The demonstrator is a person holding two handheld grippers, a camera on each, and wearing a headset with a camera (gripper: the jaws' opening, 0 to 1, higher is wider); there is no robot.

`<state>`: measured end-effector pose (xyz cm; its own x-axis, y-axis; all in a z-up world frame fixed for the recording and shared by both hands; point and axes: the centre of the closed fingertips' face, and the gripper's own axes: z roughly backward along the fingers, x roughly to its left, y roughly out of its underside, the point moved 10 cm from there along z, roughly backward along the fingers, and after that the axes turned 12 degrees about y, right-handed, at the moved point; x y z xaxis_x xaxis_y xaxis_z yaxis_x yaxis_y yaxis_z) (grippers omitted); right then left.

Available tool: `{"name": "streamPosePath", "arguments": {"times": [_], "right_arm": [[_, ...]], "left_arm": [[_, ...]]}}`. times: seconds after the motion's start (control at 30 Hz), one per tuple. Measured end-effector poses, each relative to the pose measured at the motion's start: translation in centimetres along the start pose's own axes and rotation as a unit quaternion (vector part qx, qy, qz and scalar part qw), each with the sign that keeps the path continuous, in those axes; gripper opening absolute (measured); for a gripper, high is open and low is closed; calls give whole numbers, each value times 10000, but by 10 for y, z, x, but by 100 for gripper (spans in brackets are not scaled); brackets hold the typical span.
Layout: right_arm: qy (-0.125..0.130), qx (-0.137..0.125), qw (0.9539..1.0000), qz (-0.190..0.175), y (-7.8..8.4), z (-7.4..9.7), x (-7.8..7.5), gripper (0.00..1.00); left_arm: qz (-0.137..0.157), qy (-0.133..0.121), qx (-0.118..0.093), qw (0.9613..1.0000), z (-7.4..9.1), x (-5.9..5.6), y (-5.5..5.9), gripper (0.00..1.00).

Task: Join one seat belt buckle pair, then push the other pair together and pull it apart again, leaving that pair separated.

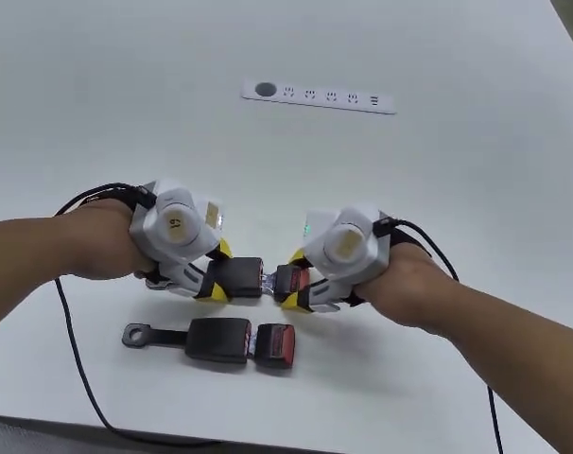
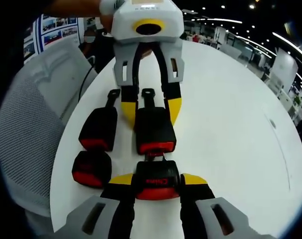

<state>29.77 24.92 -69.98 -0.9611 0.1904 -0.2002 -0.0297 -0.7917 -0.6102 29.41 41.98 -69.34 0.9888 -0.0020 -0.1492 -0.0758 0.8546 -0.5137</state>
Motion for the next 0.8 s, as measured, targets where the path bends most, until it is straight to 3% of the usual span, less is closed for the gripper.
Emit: {"name": "streamPosePath", "arguments": {"times": [0.27, 0.8], "right_arm": [[52, 65, 10000, 53, -9, -3, 4, 30], [88, 47, 9999, 102, -6, -4, 4, 31]], "left_arm": [[23, -33, -8, 10000, 0, 0, 1, 31], [46, -107, -114, 9999, -1, -1, 3, 32]]}}
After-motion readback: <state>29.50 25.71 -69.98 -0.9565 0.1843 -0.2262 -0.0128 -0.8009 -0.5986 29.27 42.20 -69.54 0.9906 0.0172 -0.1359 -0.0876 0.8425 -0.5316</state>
